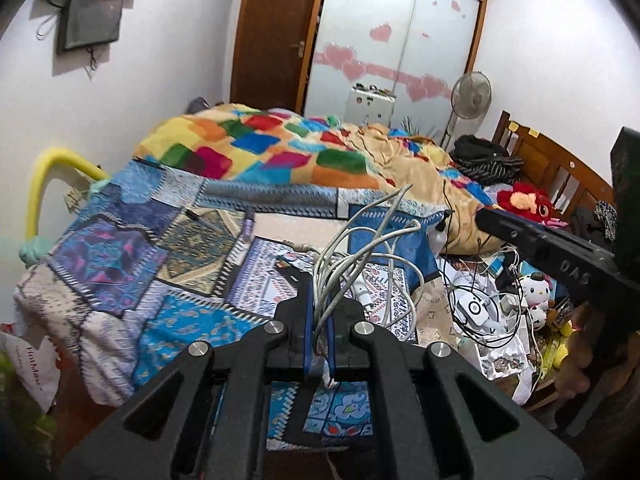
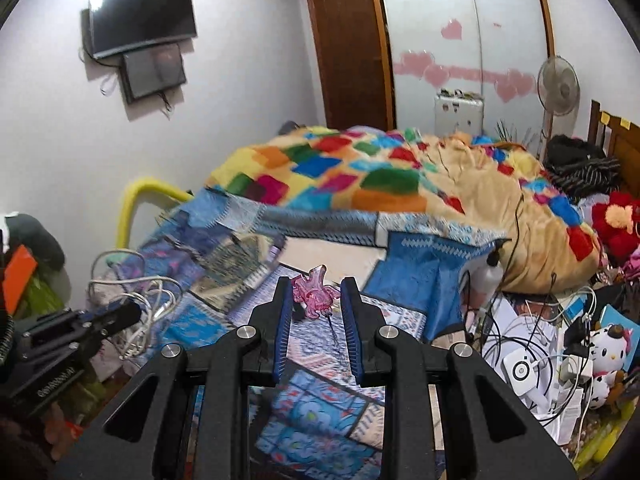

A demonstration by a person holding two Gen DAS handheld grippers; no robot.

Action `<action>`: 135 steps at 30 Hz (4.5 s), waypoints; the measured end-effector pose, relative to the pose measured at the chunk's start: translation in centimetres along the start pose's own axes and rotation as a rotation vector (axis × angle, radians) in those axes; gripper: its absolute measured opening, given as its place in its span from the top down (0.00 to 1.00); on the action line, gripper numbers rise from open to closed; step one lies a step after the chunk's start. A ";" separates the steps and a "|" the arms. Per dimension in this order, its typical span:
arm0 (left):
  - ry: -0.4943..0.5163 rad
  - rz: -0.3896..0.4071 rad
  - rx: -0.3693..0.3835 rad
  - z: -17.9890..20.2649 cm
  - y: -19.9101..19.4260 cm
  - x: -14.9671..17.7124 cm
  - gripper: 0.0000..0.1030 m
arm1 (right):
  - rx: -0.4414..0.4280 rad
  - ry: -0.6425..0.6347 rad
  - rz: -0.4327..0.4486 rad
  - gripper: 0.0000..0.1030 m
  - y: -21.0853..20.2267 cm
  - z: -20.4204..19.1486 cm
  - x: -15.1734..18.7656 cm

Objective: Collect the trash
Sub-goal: 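Carry the cables and pink clip over the white bin with both tools, then open both tools to drop the cables and pink clip into the bin, then move both tools back over the bed toward the remaining items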

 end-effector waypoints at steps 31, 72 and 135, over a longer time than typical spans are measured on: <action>-0.137 0.019 -0.325 -19.6 -20.3 7.6 0.96 | -0.334 -0.154 -0.042 0.78 -6.7 -24.0 5.1; -0.562 -0.658 -0.495 -37.2 -9.7 37.8 0.95 | -0.450 -0.199 -0.884 0.77 10.1 -36.4 37.3; -0.077 0.131 -0.321 -10.7 -13.9 0.3 0.24 | -0.198 -0.118 0.074 0.34 -5.8 -11.8 2.4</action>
Point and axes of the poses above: each gripper's, at about its wrist camera, not at the fingertips, and y roughly the way its jaws point, z to its right, x to its underside, the point moved 10 cm from there along y, roughly the way its jaws point, and after that the axes turned 13 degrees about z, right-handed, at the moved point
